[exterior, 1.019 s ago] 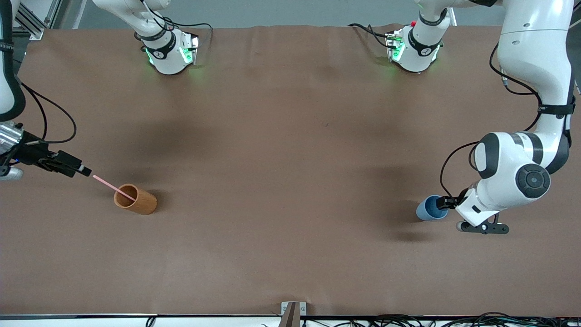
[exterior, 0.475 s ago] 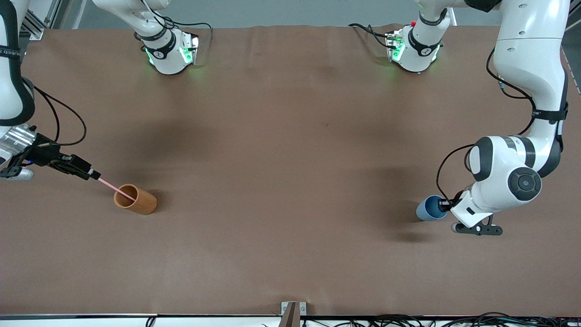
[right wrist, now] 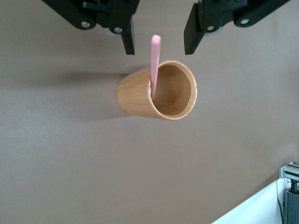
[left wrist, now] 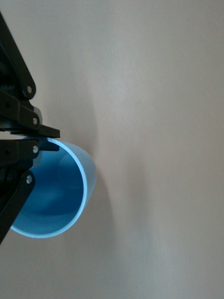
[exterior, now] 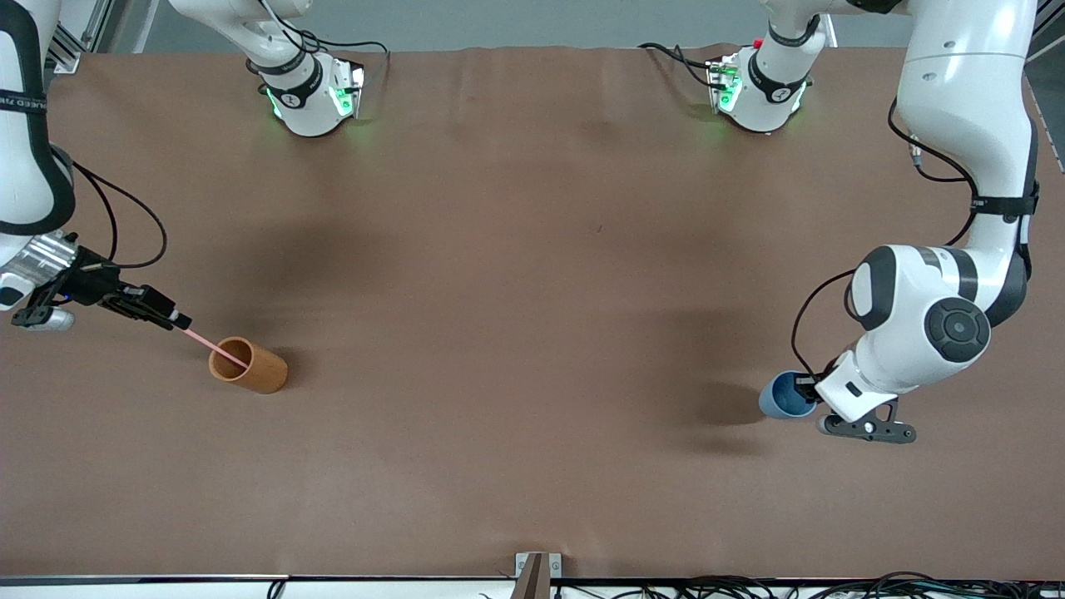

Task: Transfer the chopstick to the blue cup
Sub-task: 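Grasp the pink chopstick with the right gripper while the left gripper grasps the blue cup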

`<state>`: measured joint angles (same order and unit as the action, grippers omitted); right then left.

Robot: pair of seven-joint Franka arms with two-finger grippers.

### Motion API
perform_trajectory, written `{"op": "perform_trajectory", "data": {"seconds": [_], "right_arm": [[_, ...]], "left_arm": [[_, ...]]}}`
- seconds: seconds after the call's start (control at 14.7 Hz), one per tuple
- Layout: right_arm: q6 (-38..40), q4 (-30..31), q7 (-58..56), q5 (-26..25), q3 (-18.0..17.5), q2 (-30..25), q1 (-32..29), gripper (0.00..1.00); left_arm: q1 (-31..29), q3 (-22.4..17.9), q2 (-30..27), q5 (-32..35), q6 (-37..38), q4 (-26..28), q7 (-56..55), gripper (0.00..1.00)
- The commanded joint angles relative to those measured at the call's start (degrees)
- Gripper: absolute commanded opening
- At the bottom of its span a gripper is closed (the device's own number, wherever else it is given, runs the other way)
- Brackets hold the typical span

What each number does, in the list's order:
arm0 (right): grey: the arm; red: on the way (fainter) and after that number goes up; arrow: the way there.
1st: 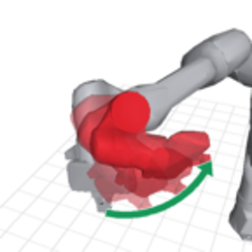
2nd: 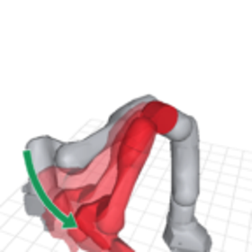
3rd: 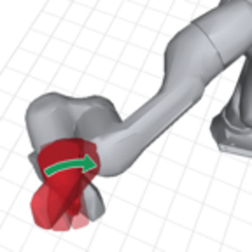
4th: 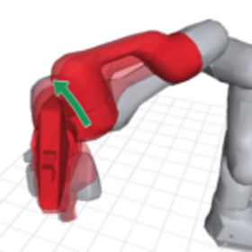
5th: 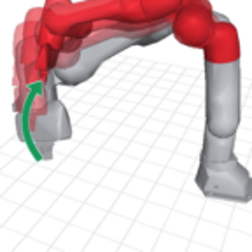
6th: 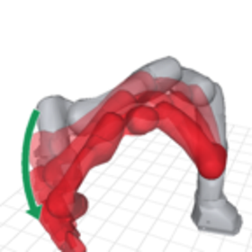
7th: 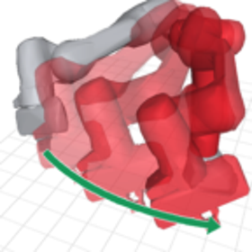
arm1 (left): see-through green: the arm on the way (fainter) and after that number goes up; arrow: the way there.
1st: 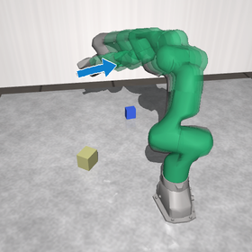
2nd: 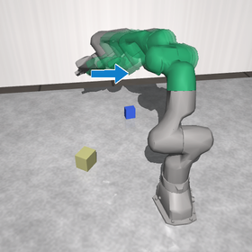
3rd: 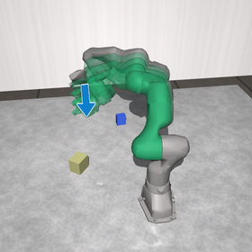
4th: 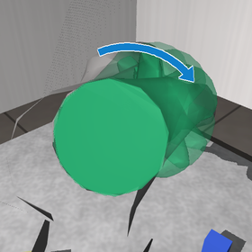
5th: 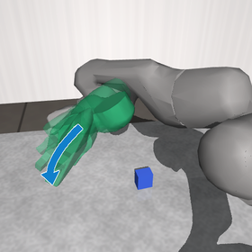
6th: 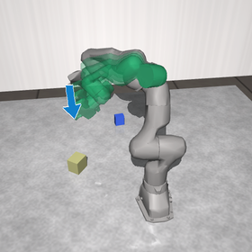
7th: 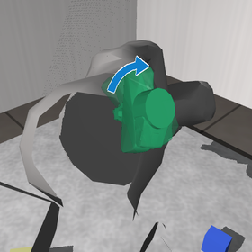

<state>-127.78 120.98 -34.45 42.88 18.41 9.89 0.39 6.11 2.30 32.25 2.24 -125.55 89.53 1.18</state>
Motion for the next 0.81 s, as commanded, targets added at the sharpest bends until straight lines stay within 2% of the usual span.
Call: {"op": "perform_trajectory", "data": {"seconds": [0.0, 0.2, 0.27, 0.41, 0.54, 0.75], "right_arm": [[-1.2, 1.3, -1.8, 2.0, 0.0, -0.3, 0.2, 0.43], [-1.0, 1.5, -1.8, 2.0, 0.0, -0.3, 0.2, 0.38], [-1.0, 1.5, -1.8, 2.0, 0.0, -0.3, 0.2, 0.34], [-1.1, 1.2, -1.8, 2.1, 0.0, -0.3, 0.2, 0.18], [-1.1, 0.7, -1.7, 2.1, 0.0, -0.3, 0.2, 0.09], [-1.1, -1.3, -1.6, 2.1, 0.0, -0.4, 0.1, 0.06]], "left_arm": [[5.4, 0.1, -3.8, 1.2, 4.8, -0.4, -7.1, 0.02], [13.2, 0.1, -4.5, 1.2, 5.2, -0.6, -21.9, 0.02], [15.6, 0.1, -4.4, 1.2, 5.2, -0.8, -26.7, 0.02], [21.3, 0.1, -3.7, 0.5, 5.2, -1.5, -37.1, 0.02], [25.0, 0.2, -1.7, 0.6, 5.2, -2.7, -45.4, 0.01], [31.1, 0.1, 2.6, 0.7, 4.9, -5.4, -53.1, 0.01]]}}
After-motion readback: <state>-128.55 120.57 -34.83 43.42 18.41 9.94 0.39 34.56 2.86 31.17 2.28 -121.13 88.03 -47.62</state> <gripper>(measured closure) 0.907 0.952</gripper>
